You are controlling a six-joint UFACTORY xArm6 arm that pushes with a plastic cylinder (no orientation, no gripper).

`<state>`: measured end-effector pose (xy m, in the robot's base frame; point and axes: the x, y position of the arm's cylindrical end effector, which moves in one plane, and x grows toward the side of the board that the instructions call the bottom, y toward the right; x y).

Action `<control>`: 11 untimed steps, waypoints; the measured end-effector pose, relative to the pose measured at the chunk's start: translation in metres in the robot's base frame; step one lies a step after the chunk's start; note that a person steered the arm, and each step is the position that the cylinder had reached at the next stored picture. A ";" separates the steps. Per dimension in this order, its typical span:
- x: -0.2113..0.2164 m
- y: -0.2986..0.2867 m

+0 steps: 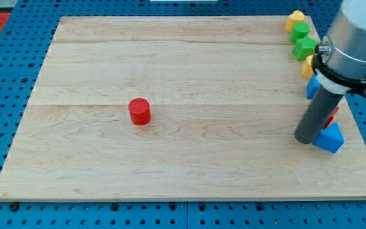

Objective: Slide the red circle towards the bottom left of the board

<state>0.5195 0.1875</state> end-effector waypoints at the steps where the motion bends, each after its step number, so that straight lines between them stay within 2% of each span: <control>1: -0.003 -0.039; 2: -0.027 -0.080; 4: -0.105 -0.158; 5: -0.122 -0.214; 8: -0.104 -0.303; 10: -0.085 -0.296; 11: -0.063 -0.284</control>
<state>0.4564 -0.0969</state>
